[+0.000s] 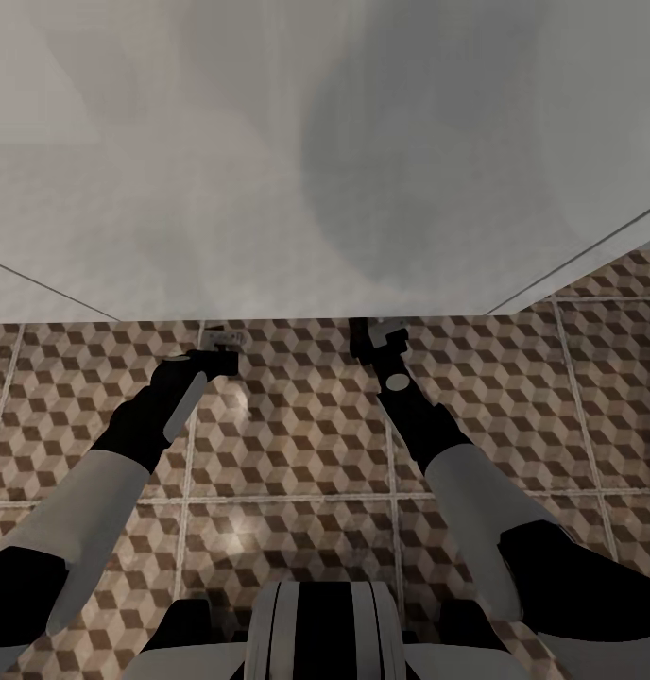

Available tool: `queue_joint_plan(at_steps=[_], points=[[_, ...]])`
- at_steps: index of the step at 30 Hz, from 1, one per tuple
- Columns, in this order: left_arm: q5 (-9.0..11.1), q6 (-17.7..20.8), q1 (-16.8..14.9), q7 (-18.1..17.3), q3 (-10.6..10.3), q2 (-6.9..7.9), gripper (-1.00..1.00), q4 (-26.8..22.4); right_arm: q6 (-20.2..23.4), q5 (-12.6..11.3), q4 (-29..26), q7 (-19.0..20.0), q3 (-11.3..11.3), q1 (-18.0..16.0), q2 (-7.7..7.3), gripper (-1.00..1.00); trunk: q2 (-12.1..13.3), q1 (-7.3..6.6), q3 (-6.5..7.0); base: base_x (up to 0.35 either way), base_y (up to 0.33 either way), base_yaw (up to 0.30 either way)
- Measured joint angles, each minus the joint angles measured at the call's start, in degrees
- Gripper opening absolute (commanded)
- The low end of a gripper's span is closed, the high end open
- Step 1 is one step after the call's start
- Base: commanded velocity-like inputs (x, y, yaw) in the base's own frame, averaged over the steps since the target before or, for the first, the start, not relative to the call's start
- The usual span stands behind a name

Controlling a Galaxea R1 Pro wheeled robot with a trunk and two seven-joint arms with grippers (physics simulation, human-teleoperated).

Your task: Take the four mousetraps from the cabinet in the bathroom and place them on the bathroom floor. Make sure all four end up on the same floor surface, and ensure that at least two of them are either under or directly next to the same bathroom sink.

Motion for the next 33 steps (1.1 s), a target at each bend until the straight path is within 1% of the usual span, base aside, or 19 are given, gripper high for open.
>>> queue_joint_plan(at_steps=[6,12,13,15,33], points=[[0.01,0.00,0.00,0.01,0.00,0.00,-1.00,0.00,0.00,0.00,0.00,0.00,0.00,0.00,0.00,1.00,0.00,0.00,0.00,0.000,0.000,0.000],[-0.01,0.00,0.00,0.02,0.00,-0.34,-1.00,-0.01,0.00,0.00,0.00,0.00,0.00,0.00,0.00,1.00,0.00,0.00,0.00,0.000,0.000,0.000],[-0.01,0.00,-0.01,0.01,0.00,-0.37,1.00,-0.01,0.00,0.00,0.00,0.00,0.00,0.00,0.00,1.00,0.00,0.00,0.00,0.000,0.000,0.000],[-0.26,0.06,0.01,0.00,-0.01,-0.40,1.00,-0.01,0.00,0.00,0.00,0.00,0.00,0.00,0.00,1.00,0.00,0.00,0.00,0.000,0.000,0.000],[-0.24,0.05,0.01,0.04,-0.02,-0.44,1.00,-1.19,0.00,0.00,0.00,0.00,0.00,0.01,0.00,1.00,0.00,0.00,0.00,0.000,0.000,0.000]])
